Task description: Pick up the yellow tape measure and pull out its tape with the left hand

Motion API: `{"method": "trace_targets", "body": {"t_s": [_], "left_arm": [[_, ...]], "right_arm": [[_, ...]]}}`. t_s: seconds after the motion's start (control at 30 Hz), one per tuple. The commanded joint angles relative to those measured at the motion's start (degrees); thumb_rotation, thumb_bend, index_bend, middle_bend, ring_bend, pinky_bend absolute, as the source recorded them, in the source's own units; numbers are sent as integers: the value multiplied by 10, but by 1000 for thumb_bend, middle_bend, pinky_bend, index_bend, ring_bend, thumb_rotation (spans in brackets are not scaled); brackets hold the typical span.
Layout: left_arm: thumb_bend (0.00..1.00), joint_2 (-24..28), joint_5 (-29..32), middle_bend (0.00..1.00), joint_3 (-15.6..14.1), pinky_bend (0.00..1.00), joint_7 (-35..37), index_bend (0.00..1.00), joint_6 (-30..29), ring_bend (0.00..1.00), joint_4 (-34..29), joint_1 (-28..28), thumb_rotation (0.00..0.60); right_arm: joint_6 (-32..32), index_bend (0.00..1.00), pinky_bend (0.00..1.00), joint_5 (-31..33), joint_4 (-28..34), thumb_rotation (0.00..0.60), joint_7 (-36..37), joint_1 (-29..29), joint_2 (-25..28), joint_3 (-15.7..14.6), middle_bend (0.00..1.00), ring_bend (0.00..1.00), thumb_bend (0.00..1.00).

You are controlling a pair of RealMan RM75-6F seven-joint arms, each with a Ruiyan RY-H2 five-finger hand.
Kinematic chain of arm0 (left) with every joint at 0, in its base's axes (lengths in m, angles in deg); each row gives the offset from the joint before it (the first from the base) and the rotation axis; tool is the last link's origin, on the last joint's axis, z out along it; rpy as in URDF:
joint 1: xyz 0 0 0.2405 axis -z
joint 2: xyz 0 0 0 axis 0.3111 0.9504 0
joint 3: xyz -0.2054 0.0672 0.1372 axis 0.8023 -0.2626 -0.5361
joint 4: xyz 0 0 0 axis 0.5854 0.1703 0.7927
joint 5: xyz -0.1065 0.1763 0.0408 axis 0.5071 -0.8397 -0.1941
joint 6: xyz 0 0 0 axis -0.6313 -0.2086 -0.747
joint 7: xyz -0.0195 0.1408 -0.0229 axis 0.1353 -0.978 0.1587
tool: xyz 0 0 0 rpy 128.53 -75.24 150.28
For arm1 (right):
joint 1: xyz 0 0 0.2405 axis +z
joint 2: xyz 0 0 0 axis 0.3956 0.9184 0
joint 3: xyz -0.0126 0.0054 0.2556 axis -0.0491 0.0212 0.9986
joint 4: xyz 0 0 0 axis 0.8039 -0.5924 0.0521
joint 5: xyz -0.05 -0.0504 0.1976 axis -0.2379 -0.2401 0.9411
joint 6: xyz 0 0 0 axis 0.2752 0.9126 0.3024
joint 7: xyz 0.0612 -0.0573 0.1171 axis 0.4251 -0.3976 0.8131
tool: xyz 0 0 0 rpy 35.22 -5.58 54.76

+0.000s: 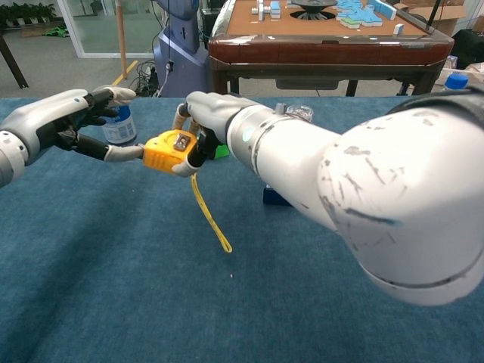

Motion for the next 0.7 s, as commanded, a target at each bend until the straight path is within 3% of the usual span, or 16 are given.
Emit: {"method": "trace_targets", "body": {"t_s": [0.03, 0.7], "left_arm": [[223, 0, 1, 0, 1, 0, 0, 0, 0, 7, 1, 0, 600], [223, 16, 19, 0, 6, 0, -8, 0, -7, 6, 6, -6, 600]], "right_arm": [[-2, 610, 276, -1, 0, 600, 2, -1, 1, 0, 580, 474, 724], [2, 610, 276, -7, 16, 600, 9, -9, 14, -6, 582, 478, 724]]}}
